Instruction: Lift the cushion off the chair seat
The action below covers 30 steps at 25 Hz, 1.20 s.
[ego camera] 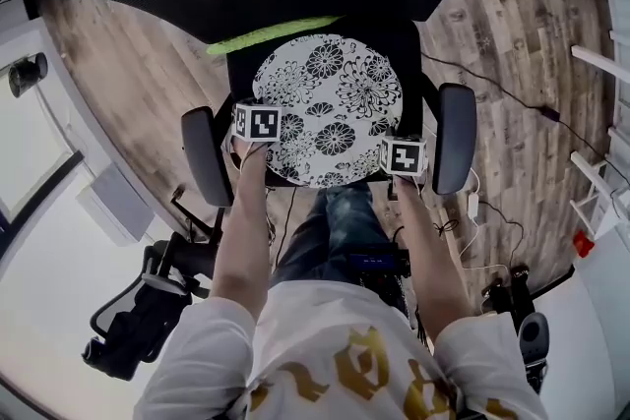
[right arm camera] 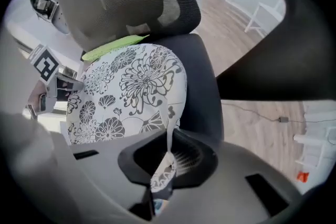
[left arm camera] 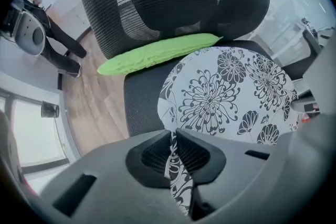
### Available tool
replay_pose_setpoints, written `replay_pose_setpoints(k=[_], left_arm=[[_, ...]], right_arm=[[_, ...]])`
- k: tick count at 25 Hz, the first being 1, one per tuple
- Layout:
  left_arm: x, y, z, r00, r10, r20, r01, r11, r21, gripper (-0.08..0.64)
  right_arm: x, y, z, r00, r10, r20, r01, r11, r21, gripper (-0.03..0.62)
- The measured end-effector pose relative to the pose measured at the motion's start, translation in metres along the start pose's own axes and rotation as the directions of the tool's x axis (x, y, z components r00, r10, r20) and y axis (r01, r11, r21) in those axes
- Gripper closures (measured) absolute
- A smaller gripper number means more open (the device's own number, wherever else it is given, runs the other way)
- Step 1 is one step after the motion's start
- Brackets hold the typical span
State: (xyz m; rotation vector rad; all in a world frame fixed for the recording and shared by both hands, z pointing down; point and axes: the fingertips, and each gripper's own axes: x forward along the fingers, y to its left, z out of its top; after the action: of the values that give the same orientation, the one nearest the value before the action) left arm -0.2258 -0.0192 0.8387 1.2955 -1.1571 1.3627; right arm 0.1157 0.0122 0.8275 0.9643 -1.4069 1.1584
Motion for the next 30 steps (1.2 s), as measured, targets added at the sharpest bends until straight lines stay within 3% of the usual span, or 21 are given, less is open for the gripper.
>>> replay_pose_setpoints(k=[12, 30], left_arm=[[-0.024, -0.013, 0.001, 0.999, -0.025, 0.023, 0.025, 0.999, 0.030, 0.532], [-0.064, -0.016, -0.001, 0.994, -0.054, 0.098, 0.057, 0.998, -0.026, 0.532]], right_arm=[[-0.023, 0.012, 0.012, 1.000, -0.005, 0.022, 0.006, 0.998, -0.060, 0.568], [-0.059, 0.019, 0.038, 0.995, -0.020, 0.102, 0.030, 0.995, -0.098, 0.568]])
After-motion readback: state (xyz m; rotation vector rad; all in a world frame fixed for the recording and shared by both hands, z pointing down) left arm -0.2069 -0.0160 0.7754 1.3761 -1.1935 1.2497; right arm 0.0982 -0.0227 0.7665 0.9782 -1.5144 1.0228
